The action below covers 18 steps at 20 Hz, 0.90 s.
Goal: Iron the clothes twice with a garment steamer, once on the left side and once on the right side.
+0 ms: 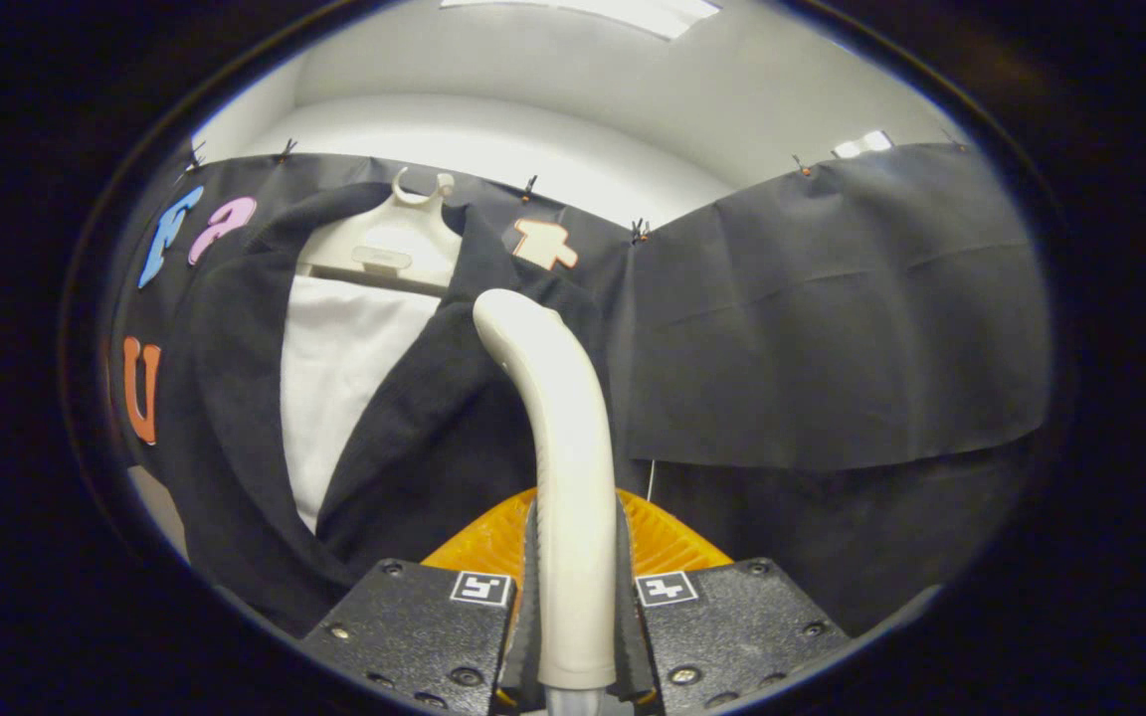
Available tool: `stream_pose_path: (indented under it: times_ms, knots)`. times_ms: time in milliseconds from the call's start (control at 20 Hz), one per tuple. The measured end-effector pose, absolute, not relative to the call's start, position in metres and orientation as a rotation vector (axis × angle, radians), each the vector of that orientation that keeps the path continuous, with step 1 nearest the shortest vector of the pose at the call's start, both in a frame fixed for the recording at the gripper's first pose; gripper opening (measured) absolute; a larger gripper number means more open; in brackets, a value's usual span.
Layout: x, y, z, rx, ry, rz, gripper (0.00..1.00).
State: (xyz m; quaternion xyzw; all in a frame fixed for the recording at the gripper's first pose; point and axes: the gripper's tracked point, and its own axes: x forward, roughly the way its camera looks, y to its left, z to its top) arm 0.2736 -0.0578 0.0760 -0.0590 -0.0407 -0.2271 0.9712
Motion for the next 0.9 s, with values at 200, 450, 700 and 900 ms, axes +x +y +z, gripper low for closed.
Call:
stream_pose_path:
  times_ms: [200,450,700,900]
  knots:
    - [0.257,-0.06,0.034,-0.142,-0.021,-0.467,0.32]
    - [0.239,-0.058,-0.017,-0.152,0.052,-0.478,0.32]
    - [0.223,-0.051,-0.062,-0.174,0.111,-0.48,0.32]
    - [0.214,-0.045,-0.097,-0.184,0.143,-0.469,0.32]
